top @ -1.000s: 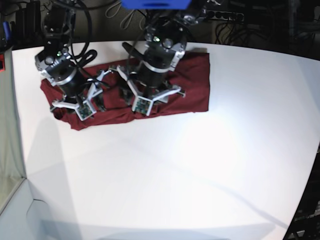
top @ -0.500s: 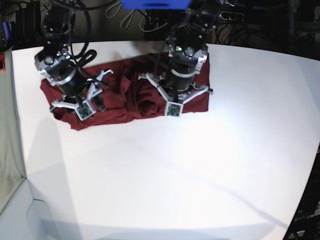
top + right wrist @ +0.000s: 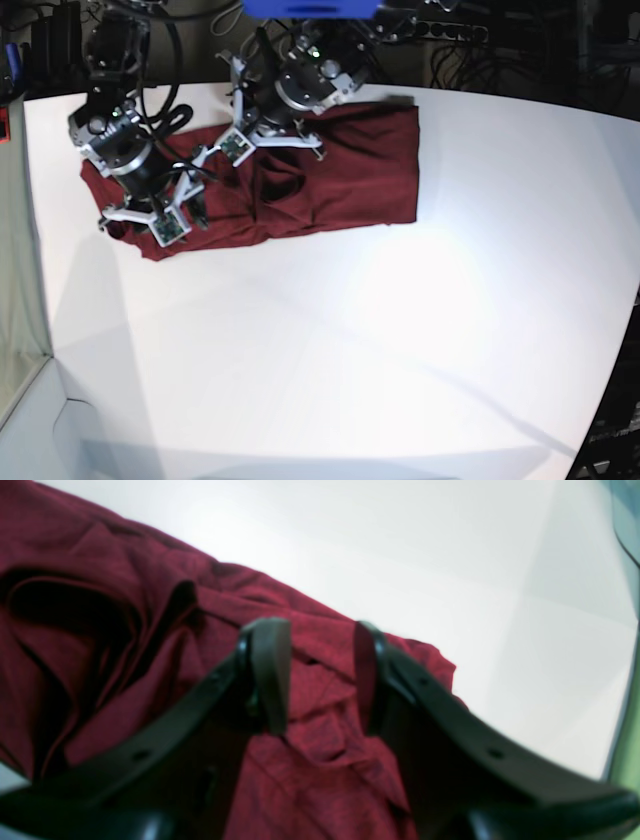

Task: Layout the t-shirt on the table in an organized manner, then fold the t-shirt properly
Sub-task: 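Press and smooth the doubled shirt with both grippers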

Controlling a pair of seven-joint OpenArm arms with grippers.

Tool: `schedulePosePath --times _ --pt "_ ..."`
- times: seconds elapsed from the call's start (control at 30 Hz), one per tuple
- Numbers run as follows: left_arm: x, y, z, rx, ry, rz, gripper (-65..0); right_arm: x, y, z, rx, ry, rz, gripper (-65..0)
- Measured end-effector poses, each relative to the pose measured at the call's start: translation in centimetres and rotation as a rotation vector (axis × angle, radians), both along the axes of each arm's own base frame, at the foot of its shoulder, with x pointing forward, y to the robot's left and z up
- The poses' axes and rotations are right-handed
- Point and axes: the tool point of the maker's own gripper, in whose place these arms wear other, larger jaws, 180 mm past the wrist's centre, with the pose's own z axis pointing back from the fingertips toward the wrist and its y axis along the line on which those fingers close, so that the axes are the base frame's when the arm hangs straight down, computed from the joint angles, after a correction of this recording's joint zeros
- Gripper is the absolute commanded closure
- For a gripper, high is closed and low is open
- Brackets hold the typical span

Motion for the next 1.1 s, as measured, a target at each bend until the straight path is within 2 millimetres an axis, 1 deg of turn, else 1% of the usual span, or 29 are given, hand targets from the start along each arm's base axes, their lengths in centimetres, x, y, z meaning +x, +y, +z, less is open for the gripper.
schedulePosePath --times 0.07,0.2,0.23,0.3,0.4,0.47,0.53,0.63,0.73,0.77,0.83,0.87,0.93,1.0,1.1 --pt "0.5 0.5 0.5 -0.005 -0.011 0.018 0.0 0.2 -0.2 0.2 -0.005 -0.006 0.0 -22.8" --pt "2.3 0.9 2.8 -0.063 -0.068 0.08 0.0 0.2 -0.2 0.2 -0.007 -0.006 -0.001 -22.8" --pt "2.8 1.3 3.3 -0.079 -0.083 0.102 0.0 0.2 -0.2 0.1 -0.007 -0.005 -0.001 -22.8" --pt "4.4 2.9 3.8 -0.076 -0.11 0.161 0.0 0.2 -0.2 0.1 -0.008 -0.005 -0.001 -22.8" --pt "6.1 6.0 3.3 -0.03 -0.094 0.253 0.0 0.2 -0.2 0.2 -0.007 -0.006 -0.002 -22.8" --pt "6.3 7.8 2.4 0.024 -0.056 0.294 0.0 0.1 -0.2 0.1 -0.008 -0.004 -0.002 -22.8" --pt "6.2 8.6 1.9 0.053 -0.027 0.307 0.0 0.1 -0.2 0.1 -0.007 -0.003 -0.002 -22.8" --pt "6.4 9.2 1.8 0.057 -0.012 0.33 0.0 0.1 -1.0 0.1 -0.012 -0.004 -0.022 -22.8" --pt "7.2 10.5 1.7 0.071 -0.023 0.371 0.0 0.1 -1.1 0.1 -0.014 -0.003 -0.026 -22.8" --pt "7.5 10.6 1.4 0.078 -0.021 0.374 0.0 0.1 -1.1 0.1 -0.013 -0.004 -0.024 -22.8" --pt "7.8 10.3 -0.3 0.106 0.013 0.355 0.0 0.2 -1.0 0.2 -0.012 -0.007 -0.023 -22.8" --pt "7.8 10.1 -1.1 0.113 0.038 0.354 0.0 0.2 -1.0 0.2 -0.012 -0.006 -0.023 -22.8" --pt "8.0 9.4 -2.0 0.133 0.057 0.348 0.0 0.2 -1.0 0.2 -0.012 -0.007 -0.023 -22.8" --pt "8.6 7.6 -1.7 0.098 0.056 0.33 0.0 0.2 -1.0 0.2 -0.013 -0.006 -0.023 -22.8" --pt "10.1 5.3 -0.2 0.03 -0.006 0.308 0.0 0.2 -1.0 0.2 -0.012 -0.007 -0.023 -22.8"
